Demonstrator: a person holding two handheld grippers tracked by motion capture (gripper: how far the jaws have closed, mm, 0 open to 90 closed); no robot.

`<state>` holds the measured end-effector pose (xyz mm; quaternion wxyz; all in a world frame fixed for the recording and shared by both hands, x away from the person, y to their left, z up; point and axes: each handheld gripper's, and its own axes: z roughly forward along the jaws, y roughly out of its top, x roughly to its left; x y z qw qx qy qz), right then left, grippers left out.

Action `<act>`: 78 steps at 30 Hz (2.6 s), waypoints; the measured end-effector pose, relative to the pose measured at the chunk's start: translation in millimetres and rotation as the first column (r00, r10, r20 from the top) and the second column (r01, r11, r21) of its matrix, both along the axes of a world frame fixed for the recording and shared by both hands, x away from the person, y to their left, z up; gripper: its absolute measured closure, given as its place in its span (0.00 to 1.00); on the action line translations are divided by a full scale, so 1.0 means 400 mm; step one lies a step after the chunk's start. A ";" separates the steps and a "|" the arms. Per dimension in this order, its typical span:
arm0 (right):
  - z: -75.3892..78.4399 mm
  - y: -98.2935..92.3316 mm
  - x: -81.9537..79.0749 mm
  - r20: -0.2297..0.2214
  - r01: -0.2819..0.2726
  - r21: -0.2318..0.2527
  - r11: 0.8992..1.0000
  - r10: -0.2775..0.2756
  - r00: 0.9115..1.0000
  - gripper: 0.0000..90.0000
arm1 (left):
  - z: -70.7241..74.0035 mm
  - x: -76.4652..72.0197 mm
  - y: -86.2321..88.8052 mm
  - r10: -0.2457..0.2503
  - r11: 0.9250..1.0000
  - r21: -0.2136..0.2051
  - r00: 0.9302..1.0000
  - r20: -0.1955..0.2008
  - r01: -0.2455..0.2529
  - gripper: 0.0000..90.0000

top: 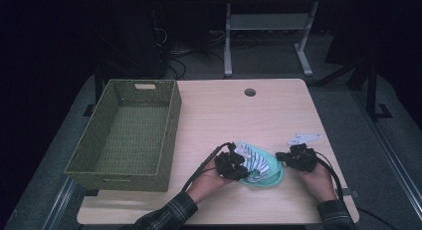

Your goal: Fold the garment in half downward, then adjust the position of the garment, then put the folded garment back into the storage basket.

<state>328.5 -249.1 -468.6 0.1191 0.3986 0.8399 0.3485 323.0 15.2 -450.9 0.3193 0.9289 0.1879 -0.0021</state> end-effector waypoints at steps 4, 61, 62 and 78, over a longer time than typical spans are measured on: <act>0.002 0.008 -0.022 -0.008 -0.033 -0.002 0.999 0.033 0.999 0.99 | 0.002 0.021 0.025 0.034 0.999 0.014 0.999 0.024 -0.034 0.86; -0.033 -0.052 -0.108 0.067 0.089 0.000 0.996 -0.089 0.994 0.14 | 0.010 0.038 0.041 -0.068 0.993 0.101 0.997 0.039 0.064 0.19; -0.034 -0.052 -0.108 0.071 0.089 0.001 0.996 -0.088 0.994 0.14 | 0.008 0.038 0.040 -0.070 0.992 0.107 0.997 0.040 0.065 0.19; -0.035 -0.053 -0.108 0.074 0.115 0.000 0.993 -0.114 0.991 0.14 | -0.002 0.026 0.022 -0.044 0.988 0.151 0.999 0.028 0.039 0.25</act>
